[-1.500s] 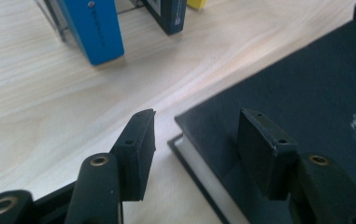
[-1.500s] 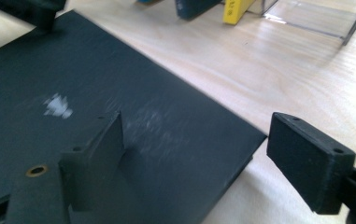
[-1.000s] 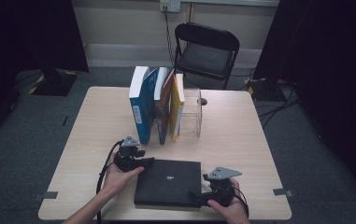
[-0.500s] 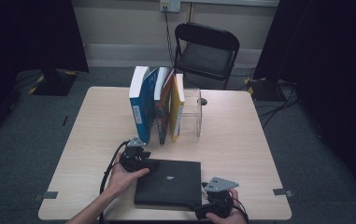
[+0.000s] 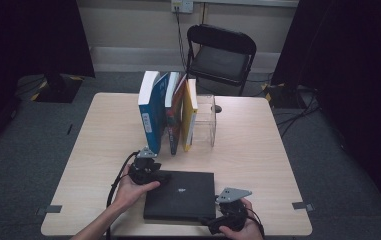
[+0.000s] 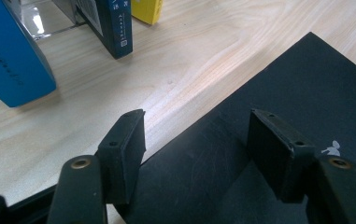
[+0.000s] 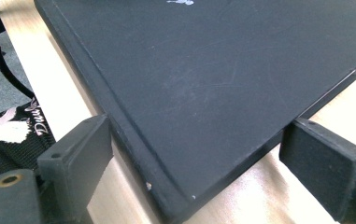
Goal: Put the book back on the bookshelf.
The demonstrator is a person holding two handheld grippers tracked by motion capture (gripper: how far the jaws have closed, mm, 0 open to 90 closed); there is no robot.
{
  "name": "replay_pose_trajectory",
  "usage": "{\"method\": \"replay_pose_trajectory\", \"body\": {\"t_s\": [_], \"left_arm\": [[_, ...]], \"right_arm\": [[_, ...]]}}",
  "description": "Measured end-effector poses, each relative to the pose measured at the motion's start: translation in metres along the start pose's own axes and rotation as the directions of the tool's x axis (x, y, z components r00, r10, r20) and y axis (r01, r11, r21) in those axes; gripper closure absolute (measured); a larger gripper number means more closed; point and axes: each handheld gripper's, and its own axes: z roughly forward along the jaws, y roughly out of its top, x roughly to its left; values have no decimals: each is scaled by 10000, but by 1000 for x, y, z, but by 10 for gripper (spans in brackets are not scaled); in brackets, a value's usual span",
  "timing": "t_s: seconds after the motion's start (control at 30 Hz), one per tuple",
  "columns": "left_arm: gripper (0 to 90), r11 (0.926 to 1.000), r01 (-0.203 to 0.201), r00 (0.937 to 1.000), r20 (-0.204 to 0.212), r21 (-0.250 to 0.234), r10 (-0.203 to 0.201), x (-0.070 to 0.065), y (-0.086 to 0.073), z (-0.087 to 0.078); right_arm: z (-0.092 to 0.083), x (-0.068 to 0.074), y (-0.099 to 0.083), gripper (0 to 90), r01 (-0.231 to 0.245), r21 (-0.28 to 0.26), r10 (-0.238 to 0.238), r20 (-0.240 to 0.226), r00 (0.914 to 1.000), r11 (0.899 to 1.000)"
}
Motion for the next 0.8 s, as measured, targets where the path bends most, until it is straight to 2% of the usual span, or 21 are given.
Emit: {"method": "replay_pose_trajectory", "body": {"t_s": [0.23,0.43,0.8], "left_arm": [[373,9999,-100,9999,-96,57,101,-2,-1,-3],[374,9988,-479,9986,-241,56,480,-4,-2,-6],[398,9979,-641,9978,-162,107,643,-1,-3,-9]], "right_arm": [[0,-1,1,100,-16,48,16,-71,10000,10000],[0,-1,1,105,-53,62,53,-54,10000,10000],[0,0,1,111,-8,50,8,-15,10000,10000]]}}
